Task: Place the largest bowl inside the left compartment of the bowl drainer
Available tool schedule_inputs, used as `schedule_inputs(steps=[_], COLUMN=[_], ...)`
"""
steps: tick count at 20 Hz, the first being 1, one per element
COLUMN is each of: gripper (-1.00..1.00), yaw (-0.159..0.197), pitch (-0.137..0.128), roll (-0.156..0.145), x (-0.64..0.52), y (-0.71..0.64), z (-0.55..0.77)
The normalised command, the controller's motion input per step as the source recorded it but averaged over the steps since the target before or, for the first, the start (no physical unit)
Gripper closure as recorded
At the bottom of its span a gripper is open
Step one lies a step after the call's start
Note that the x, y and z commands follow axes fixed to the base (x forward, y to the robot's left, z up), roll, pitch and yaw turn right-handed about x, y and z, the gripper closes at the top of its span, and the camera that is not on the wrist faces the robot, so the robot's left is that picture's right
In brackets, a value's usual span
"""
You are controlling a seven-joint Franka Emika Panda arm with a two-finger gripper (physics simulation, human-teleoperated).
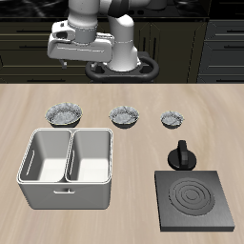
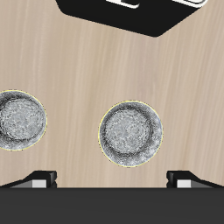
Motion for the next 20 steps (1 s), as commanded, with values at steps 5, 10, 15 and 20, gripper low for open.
schedule_inputs(steps=[5, 10, 15, 20], gripper=[-1.0, -1.0, -1.0, -1.0], yaw=[0.012, -0.007, -0.01, -0.037], pitch=[-0.015, 0.014, 0.017, 0.002], roll=[-0.025, 0.026, 0.028, -0.014], x=[0.08, -0.03, -0.06, -0.01], y=[-0.09, 0.01, -0.01, -0.14], z=[-0.3, -0.36, -0.34, -0.16])
